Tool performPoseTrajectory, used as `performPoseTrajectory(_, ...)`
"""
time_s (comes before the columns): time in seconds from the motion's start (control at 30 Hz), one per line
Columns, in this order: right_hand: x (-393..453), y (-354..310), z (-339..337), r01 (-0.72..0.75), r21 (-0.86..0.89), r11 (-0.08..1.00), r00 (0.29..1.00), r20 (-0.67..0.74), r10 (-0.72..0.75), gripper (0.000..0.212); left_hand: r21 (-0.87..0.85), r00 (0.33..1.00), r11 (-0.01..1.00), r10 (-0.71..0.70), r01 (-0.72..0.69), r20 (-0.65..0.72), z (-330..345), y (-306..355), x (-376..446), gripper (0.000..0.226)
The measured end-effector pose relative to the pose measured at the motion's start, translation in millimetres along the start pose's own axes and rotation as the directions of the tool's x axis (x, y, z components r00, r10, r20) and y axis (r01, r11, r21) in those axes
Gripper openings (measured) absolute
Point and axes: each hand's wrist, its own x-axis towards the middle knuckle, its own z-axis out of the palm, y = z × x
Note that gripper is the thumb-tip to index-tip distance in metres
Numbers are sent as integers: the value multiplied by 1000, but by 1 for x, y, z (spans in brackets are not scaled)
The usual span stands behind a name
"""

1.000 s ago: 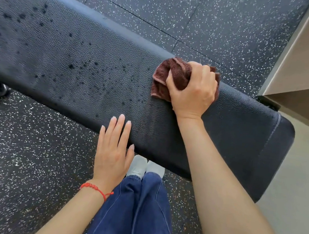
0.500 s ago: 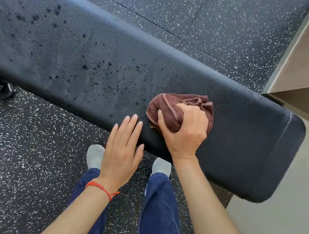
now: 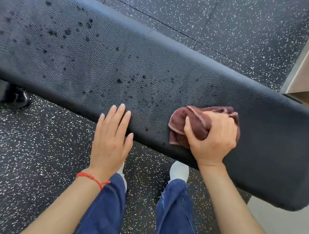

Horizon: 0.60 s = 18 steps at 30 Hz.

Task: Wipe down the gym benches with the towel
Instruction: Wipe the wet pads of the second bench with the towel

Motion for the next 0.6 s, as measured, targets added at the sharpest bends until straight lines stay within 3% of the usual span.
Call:
performPoseTrajectory(0.23, 80, -16, 47, -51, -52, 997, 997, -63, 48, 40, -11, 999, 1000, 2, -2, -40, 10, -1, 0, 46)
performPoseTrajectory(0.5, 58, -25, 38, -120, -18, 993, 992, -48, 119, 38, -51, 998, 999, 6, -9, -58, 10, -3, 0, 46)
performPoseTrajectory(0.6, 21, -36, 27, -69, 30, 997, 998, -7, 70, 36, -53, 999, 999, 6, -9, -52, 8, -3, 0, 46)
